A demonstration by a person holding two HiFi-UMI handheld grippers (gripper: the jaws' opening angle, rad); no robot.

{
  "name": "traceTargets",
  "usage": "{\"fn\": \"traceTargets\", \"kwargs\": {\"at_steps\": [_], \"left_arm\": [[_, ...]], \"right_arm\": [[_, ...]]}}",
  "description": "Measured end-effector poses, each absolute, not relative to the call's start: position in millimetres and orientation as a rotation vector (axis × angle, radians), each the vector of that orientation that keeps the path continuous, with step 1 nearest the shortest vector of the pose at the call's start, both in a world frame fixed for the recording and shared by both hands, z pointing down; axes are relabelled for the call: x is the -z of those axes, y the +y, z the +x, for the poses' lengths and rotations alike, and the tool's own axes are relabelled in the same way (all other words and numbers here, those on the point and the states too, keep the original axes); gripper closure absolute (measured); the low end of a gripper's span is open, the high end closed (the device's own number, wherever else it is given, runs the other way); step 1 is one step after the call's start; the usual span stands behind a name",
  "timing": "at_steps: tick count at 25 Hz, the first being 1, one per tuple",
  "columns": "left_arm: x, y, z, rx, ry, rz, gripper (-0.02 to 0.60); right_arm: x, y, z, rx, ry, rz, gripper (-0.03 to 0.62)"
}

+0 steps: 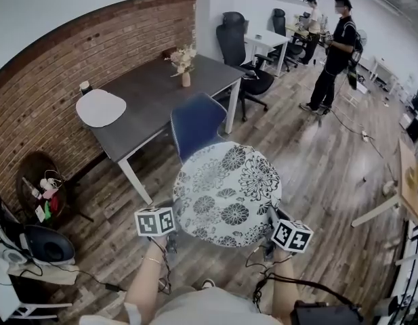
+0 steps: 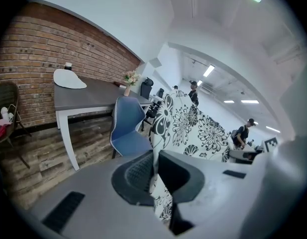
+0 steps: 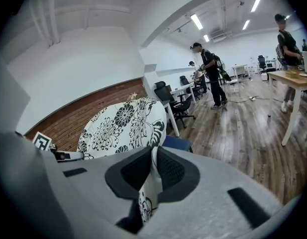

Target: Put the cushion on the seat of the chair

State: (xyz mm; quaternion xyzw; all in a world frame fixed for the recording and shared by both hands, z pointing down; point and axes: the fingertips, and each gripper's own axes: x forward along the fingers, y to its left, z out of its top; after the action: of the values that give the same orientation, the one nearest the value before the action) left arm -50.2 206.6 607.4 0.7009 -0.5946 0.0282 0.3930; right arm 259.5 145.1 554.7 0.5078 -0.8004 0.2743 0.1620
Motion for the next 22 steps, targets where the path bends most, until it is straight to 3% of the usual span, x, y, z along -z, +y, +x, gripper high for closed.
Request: {"fn": "traceTargets", "kwargs": {"at_steps": [22], "left_arm": [[-628, 134, -49, -0.111, -1.482, 1.77, 0.569]], "right_arm": [[-584, 80, 269, -0.897, -2.262, 1.47, 0.565]]}}
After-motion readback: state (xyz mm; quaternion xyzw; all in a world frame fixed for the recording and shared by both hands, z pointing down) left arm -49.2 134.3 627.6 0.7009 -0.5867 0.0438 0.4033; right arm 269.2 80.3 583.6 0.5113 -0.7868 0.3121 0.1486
